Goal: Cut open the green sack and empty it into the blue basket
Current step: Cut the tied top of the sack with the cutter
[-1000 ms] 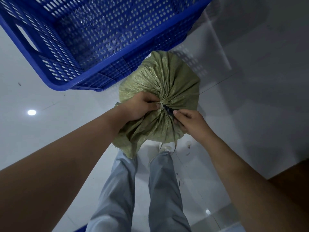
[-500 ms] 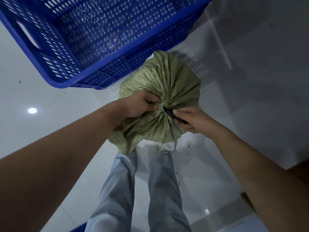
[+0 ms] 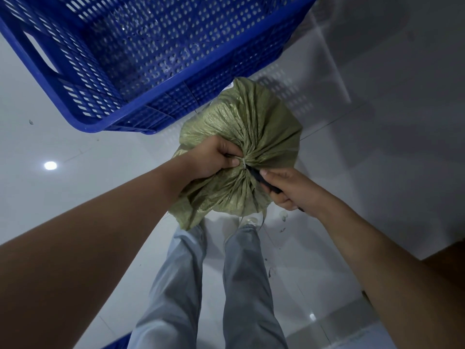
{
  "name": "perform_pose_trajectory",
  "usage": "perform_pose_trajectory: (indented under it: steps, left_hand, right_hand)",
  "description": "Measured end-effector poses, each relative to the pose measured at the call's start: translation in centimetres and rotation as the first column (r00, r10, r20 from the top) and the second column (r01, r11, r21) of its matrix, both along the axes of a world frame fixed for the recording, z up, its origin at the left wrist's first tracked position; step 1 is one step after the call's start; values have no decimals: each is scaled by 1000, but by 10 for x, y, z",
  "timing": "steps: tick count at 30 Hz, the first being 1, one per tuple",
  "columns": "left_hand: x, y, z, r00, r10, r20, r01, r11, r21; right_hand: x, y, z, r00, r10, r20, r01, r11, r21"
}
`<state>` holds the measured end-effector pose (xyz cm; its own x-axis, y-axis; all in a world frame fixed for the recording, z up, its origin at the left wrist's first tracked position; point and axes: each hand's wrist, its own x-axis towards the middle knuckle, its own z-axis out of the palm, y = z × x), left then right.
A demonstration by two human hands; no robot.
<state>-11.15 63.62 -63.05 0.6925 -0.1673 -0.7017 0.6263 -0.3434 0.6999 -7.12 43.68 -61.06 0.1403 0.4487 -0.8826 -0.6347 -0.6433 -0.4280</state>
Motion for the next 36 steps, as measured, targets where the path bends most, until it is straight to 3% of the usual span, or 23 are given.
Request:
perform_pose_trajectory:
  steps: [6, 12, 15, 17, 23, 31, 33, 36]
  left_hand:
    - [-5, -6, -6, 998, 62, 30, -61, 998, -30]
    - [-4, -15, -6, 998, 56, 35, -57, 998, 9]
    - [-5, -5, -13, 984, 173, 33, -176, 972, 152]
    - [-3, 0, -17, 962, 272, 12, -271, 950, 156]
    - [-3, -4, -4, 983, 179, -29, -177, 982, 73]
    - [-7, -1, 21, 986, 120, -119, -120, 993, 7]
    - [-5, -1, 28, 986, 79, -147, -74, 997, 39]
    - [-3, -2, 38, 991, 29, -132, -2, 979, 206]
  right_hand:
    - [-7, -6, 5, 997, -37, 72, 37, 999, 5]
    - [5, -6, 14, 992, 56, 115, -56, 998, -7]
    - [3, 0, 32, 993, 74, 88, -83, 991, 106]
    - [0, -4, 38, 995, 47, 88, -58, 992, 116]
    - [13, -19, 32, 982, -84, 172, 91, 995, -39]
    - [7, -27, 18, 952, -242, 185, 252, 967, -27]
    - [3, -27, 19, 941, -274, 199, 285, 958, -29]
    - [-1, -27, 22, 927, -331, 177, 343, 939, -38]
